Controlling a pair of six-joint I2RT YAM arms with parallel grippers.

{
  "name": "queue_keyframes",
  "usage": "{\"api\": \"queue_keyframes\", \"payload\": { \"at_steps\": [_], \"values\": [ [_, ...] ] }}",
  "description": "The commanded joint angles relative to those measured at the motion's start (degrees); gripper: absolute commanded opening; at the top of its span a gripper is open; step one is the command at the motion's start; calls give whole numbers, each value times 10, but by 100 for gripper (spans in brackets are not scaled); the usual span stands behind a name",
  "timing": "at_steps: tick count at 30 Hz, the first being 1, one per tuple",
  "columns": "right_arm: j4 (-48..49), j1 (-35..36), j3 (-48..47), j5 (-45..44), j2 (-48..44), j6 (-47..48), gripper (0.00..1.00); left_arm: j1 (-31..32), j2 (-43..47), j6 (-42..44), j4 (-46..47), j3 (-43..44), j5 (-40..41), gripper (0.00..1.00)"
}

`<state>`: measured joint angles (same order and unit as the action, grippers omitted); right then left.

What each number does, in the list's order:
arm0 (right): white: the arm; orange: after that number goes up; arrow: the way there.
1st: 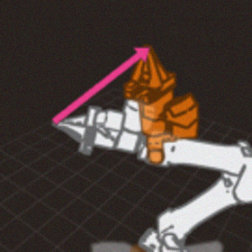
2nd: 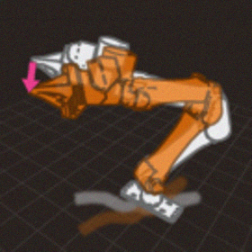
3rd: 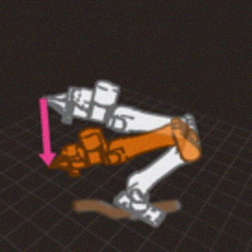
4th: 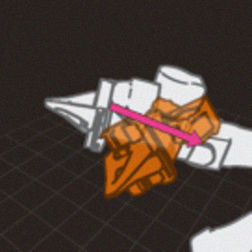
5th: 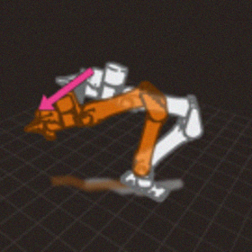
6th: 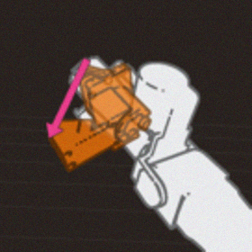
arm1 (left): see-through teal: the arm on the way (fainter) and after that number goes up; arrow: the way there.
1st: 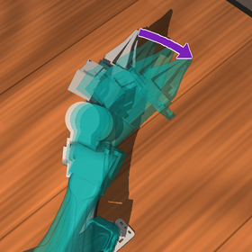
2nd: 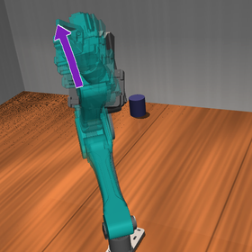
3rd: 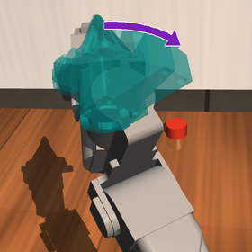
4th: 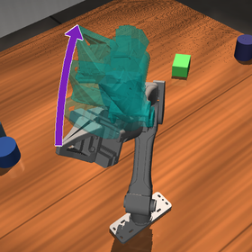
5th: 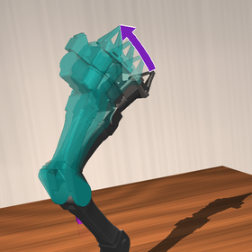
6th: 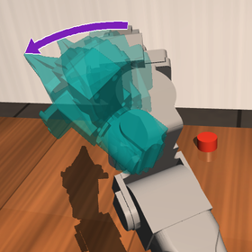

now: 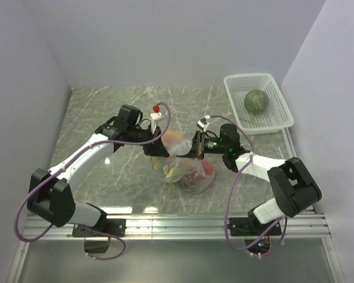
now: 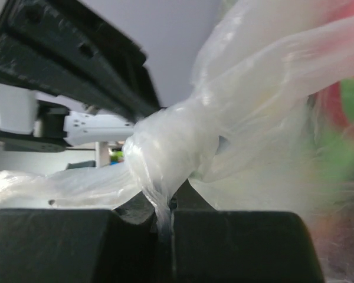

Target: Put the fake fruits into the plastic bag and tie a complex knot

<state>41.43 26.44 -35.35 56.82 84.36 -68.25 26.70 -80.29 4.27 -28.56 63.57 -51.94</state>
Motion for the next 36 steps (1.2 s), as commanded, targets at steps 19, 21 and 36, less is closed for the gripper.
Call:
{"api": "queue_keyframes", "payload": {
  "at_steps": [19,21,36],
  "values": [
    [9,20,-34,56,-16,20,0,64,-21,-161,172,-52,153,0],
    [-56,20,-38,69,-19,68,0,61,-31,-164,183,-41,165,0],
    [-231,16,-76,91,-4,204,26,20,-8,-194,207,-47,100,0]
  ]
}}
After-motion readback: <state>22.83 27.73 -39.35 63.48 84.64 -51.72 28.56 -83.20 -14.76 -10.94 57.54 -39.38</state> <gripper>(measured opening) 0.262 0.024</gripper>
